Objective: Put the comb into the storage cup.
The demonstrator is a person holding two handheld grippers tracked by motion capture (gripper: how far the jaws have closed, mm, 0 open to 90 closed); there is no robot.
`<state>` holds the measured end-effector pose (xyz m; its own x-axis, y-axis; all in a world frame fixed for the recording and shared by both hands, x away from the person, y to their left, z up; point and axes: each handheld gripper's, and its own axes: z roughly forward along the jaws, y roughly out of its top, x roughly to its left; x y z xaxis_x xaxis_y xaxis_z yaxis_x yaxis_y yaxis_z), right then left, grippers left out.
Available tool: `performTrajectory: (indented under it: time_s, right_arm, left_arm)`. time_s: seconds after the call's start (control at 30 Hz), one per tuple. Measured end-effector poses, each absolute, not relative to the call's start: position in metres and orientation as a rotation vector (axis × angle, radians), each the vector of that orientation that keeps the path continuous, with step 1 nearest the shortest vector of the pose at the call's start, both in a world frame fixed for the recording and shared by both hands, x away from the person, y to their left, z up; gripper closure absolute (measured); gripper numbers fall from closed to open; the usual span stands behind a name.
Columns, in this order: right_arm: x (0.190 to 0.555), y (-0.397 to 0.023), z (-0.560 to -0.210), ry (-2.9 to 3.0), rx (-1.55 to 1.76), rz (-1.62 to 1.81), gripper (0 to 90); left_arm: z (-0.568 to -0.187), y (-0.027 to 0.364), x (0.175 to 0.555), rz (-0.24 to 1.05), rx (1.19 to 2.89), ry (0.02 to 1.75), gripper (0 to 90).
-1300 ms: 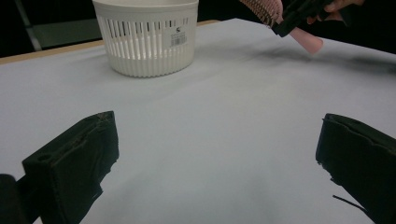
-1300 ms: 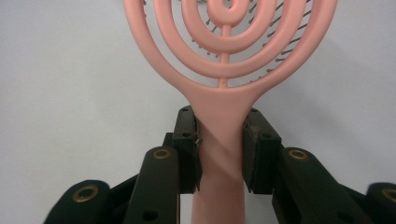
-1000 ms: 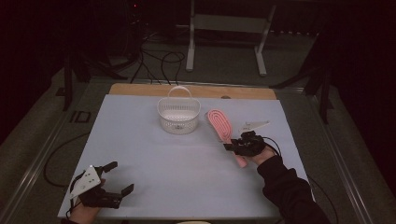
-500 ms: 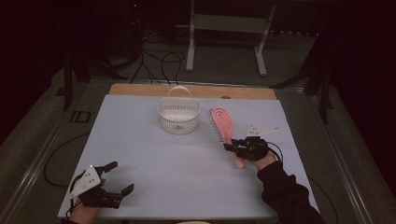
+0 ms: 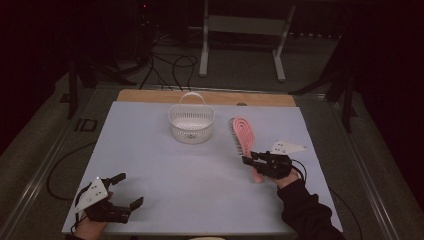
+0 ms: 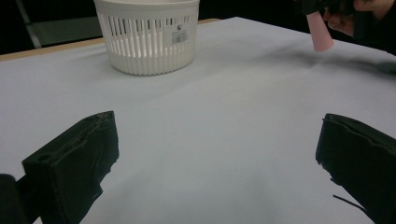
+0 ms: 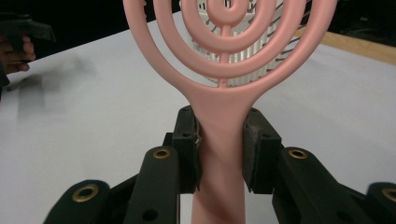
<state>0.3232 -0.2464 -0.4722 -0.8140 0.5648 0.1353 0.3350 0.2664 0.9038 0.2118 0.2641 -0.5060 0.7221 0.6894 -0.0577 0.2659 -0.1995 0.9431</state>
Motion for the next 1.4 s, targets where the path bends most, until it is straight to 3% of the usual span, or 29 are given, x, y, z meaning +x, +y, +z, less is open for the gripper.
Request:
performTrajectory:
  time_s: [0.83,1.4]
  right_arm:
    - [0.288,-0.268,-0.472,2.096,0.862,1.635,70.2]
    - [0.289,-0.267,-0.475,2.065,0.911,1.571,70.1]
  left_arm:
    - [-0.507,0.264,0.212,0.457,1.783,0.758,0.2]
    - [-0.506,0.262,0.216,0.444,1.79,0.779,0.2]
